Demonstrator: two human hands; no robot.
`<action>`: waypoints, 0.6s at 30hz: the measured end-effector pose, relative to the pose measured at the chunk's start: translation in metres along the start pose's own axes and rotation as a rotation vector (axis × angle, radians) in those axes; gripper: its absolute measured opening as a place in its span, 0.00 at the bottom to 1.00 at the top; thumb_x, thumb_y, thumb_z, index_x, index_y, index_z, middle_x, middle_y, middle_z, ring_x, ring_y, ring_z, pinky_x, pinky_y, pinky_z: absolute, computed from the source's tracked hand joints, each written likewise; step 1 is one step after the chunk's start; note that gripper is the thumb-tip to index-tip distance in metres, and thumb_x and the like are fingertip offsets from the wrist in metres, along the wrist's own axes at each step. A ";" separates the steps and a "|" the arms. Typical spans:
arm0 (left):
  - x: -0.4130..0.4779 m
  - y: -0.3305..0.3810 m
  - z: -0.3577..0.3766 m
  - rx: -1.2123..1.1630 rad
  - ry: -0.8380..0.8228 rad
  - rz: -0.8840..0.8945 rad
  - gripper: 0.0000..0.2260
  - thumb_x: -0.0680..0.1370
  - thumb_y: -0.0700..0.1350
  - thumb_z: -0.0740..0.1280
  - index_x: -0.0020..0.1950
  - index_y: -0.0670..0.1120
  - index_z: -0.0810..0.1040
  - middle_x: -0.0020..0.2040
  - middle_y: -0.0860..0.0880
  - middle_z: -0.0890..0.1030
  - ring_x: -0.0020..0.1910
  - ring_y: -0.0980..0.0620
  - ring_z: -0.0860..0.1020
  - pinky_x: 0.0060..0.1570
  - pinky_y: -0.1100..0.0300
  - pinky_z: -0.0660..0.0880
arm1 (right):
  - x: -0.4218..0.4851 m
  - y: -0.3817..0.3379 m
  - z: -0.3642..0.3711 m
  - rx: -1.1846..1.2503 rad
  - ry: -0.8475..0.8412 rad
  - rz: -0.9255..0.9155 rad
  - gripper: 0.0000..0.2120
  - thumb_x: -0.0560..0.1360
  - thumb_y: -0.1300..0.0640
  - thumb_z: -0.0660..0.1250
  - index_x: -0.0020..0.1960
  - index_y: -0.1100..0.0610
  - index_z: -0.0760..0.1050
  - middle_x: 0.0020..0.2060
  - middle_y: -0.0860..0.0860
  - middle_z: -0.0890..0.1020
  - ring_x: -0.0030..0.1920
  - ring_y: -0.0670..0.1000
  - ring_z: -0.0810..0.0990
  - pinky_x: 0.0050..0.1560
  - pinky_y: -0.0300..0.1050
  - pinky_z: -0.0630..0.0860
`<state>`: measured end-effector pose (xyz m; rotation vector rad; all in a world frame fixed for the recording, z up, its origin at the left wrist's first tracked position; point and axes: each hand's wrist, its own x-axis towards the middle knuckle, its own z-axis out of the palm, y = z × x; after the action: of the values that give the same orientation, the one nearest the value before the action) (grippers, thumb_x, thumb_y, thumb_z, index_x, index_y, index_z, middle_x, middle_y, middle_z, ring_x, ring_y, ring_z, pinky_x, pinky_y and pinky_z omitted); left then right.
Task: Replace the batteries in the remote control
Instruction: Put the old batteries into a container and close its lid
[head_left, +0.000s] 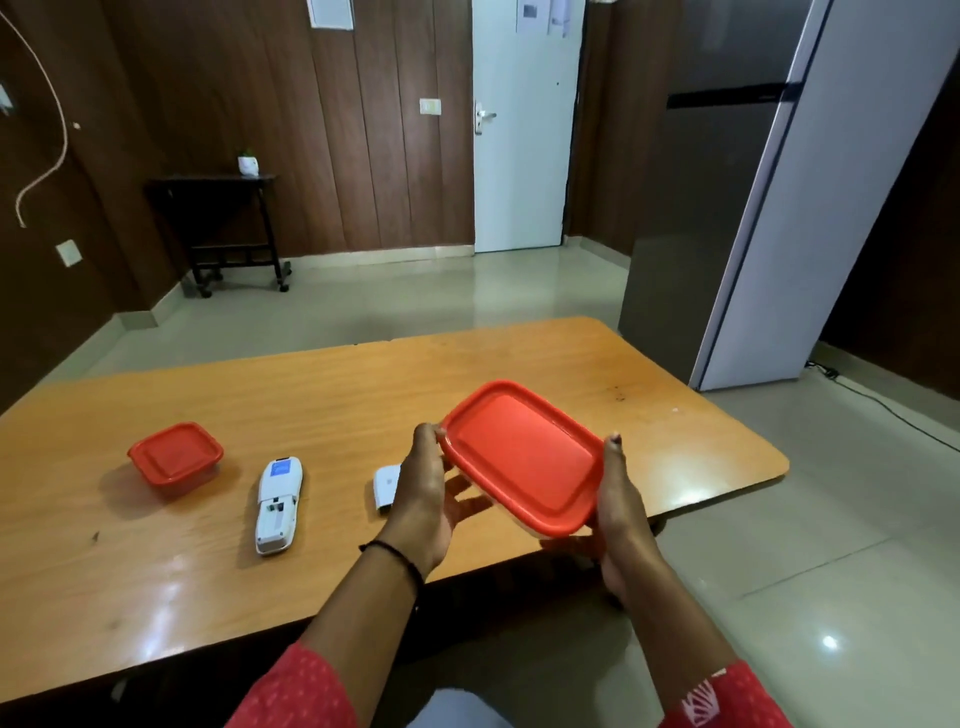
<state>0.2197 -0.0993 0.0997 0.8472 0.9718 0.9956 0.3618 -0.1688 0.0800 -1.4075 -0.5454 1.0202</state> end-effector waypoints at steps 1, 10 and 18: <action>-0.001 0.001 0.004 0.040 -0.034 -0.013 0.13 0.79 0.52 0.53 0.44 0.47 0.72 0.45 0.44 0.77 0.43 0.44 0.77 0.42 0.47 0.79 | 0.006 -0.004 -0.007 -0.009 0.028 0.014 0.29 0.75 0.31 0.45 0.61 0.51 0.68 0.48 0.56 0.80 0.49 0.60 0.80 0.43 0.56 0.81; 0.062 -0.018 0.108 0.242 -0.075 0.043 0.22 0.80 0.60 0.53 0.64 0.47 0.72 0.51 0.40 0.81 0.46 0.40 0.82 0.38 0.41 0.81 | 0.106 -0.051 -0.079 -0.152 0.191 -0.069 0.27 0.79 0.39 0.47 0.43 0.58 0.74 0.36 0.56 0.79 0.36 0.57 0.79 0.41 0.55 0.81; 0.245 -0.059 0.183 -0.029 0.020 -0.042 0.21 0.81 0.58 0.52 0.66 0.47 0.69 0.57 0.40 0.79 0.50 0.40 0.81 0.38 0.44 0.82 | 0.276 -0.046 -0.109 -0.317 -0.058 -0.057 0.23 0.80 0.42 0.51 0.65 0.58 0.63 0.54 0.57 0.75 0.37 0.55 0.82 0.26 0.46 0.76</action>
<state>0.4627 0.0876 0.0444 0.7908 0.9860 0.9814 0.6015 0.0081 0.0395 -1.6336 -0.8125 0.9598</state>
